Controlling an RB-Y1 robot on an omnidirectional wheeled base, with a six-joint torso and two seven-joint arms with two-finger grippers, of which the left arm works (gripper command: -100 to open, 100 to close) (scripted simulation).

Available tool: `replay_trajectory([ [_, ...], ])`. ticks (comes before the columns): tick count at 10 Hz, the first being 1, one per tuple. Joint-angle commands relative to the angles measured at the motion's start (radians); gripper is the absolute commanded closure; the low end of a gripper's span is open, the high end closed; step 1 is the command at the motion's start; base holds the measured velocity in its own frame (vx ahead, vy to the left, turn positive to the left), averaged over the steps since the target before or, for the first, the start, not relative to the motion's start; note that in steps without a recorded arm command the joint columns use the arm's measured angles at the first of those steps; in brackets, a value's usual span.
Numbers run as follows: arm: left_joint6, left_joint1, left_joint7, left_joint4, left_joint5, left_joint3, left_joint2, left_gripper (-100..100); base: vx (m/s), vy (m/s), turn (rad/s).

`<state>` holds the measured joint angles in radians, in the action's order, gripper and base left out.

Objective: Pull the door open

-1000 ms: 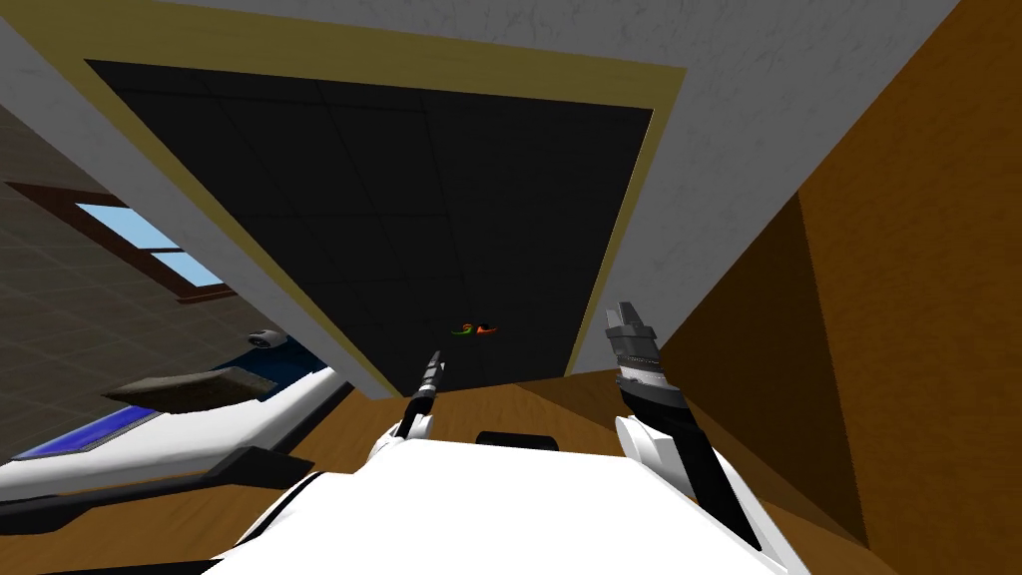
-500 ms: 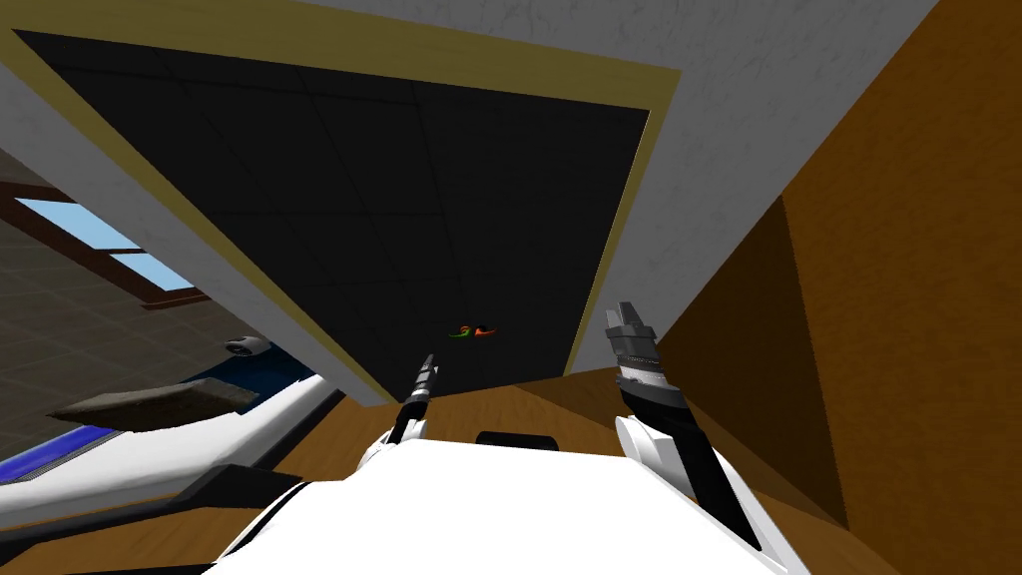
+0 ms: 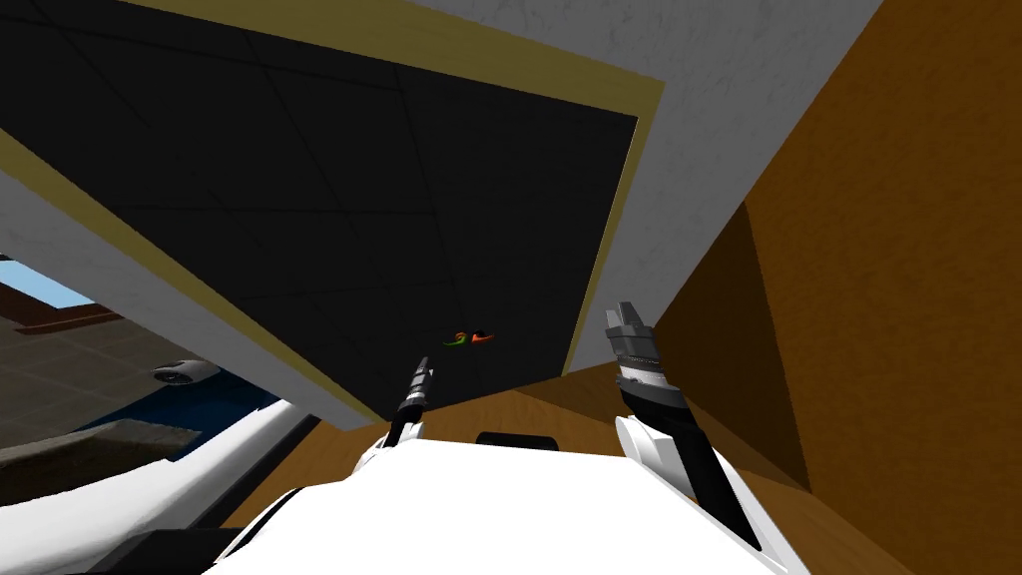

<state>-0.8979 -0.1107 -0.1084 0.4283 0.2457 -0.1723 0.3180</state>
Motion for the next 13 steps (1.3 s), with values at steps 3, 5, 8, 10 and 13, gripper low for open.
replay_trajectory([
  [3, 0.0, -0.027, 0.003, -0.006, -0.021, -0.009, -0.029, -100, 0.129, 0.086, -0.159],
  [5, -0.001, -0.049, 0.003, 0.019, -0.034, 0.002, -0.052, -100, 0.08, -0.026, -0.073],
  [8, -0.003, -0.049, -0.001, 0.013, -0.032, 0.001, -0.046, 100, 0.049, -0.027, -0.05],
  [10, -0.003, -0.049, -0.001, 0.013, -0.032, 0.001, -0.046, 100, -0.012, 0.008, -0.01],
  [13, -0.003, -0.049, -0.001, 0.013, -0.032, 0.001, -0.046, 100, -0.001, 0.002, -0.003],
])
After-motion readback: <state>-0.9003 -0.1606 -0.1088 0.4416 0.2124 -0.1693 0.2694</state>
